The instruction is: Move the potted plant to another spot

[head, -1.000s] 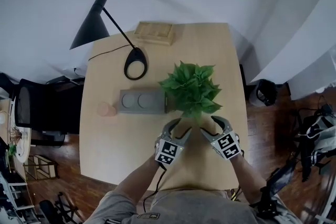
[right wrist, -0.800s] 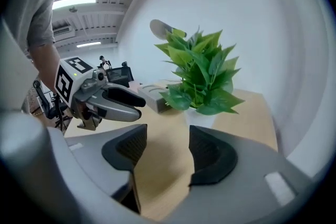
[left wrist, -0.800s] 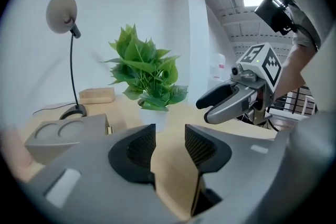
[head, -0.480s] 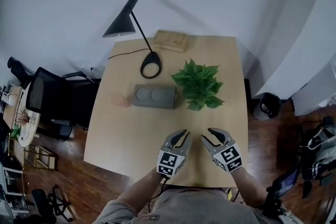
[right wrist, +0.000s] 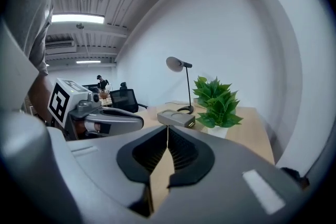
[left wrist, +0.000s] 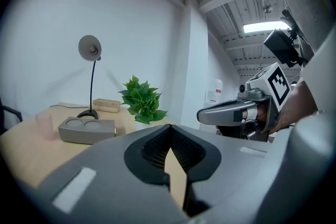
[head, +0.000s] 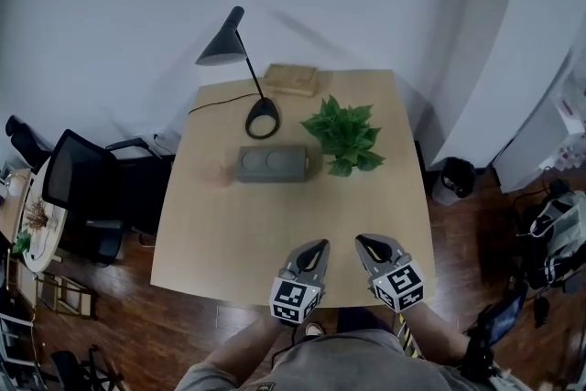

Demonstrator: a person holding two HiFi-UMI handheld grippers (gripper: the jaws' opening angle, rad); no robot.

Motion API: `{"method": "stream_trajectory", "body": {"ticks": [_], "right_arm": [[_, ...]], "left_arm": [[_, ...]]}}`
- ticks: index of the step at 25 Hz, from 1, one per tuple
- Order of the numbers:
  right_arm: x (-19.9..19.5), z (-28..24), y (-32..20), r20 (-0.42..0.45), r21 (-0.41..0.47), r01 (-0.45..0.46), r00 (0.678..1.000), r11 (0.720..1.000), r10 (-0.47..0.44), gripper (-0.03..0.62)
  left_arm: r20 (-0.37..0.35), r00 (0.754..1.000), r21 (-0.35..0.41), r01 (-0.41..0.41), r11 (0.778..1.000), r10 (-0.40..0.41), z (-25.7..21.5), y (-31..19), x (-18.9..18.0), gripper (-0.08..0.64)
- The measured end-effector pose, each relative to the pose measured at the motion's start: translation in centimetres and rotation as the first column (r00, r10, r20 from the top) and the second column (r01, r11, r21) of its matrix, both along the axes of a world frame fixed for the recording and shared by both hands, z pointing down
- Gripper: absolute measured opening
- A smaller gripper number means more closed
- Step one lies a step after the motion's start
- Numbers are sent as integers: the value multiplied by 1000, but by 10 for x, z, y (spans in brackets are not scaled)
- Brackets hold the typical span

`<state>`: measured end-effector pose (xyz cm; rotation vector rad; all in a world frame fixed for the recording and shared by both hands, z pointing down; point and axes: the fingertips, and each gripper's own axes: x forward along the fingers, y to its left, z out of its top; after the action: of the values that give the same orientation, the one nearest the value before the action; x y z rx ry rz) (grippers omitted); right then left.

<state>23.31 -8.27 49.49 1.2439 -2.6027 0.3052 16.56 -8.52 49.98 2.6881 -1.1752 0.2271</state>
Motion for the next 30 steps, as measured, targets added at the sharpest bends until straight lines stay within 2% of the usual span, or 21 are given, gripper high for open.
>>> {"method": "stream_trajectory", "body": {"ticks": [8,13,19,30], "right_arm": [[-21,-3,93,-7,-17,-86,996,996,86,6],[-19,-7,130,-6,-29,-94,996,995,94,6],[-13,-17,149,-4,-25,-60,998,998,60,6],[-9,-29,142,27,8,-41,999,999,40,5]], "left_arm": [[-27,998,-18,-60,998,59,3,84,-31,0],[-24,997,-33,-80,996,79,3,119,-35,0],[-29,998,-26,-60,998,59,-10,140,-28,0],[-42,999,25,-24,999,25,-31,137,-23,0]]}}
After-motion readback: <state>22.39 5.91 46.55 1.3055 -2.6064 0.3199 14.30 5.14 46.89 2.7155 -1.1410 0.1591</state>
